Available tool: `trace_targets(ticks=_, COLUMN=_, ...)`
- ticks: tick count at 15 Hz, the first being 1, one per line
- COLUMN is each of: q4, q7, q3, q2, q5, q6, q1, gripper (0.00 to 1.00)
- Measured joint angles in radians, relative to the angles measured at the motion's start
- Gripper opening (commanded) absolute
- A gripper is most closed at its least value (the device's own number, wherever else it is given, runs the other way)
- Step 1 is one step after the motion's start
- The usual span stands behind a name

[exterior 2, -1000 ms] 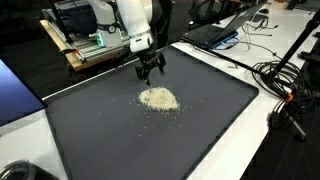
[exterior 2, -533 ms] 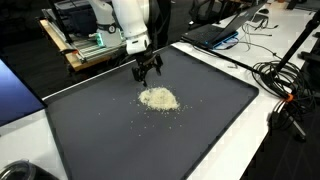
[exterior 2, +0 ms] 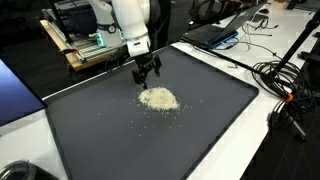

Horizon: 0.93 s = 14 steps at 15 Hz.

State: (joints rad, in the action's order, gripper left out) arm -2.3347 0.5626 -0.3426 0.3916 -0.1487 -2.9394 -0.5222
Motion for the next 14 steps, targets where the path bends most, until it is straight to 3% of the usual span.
trace_targets(ticks=7, q4=0.011, q7=0.204, q3=-0.046, q2=0.071, q5=-0.001, q6=-0.08, q1=-0.056, gripper=1.0)
trace_targets(ticks=14, q4=0.041, q7=0.272, q3=-0.149, q2=0.177, q5=0.047, q6=-0.134, q1=-0.195, gripper=1.0)
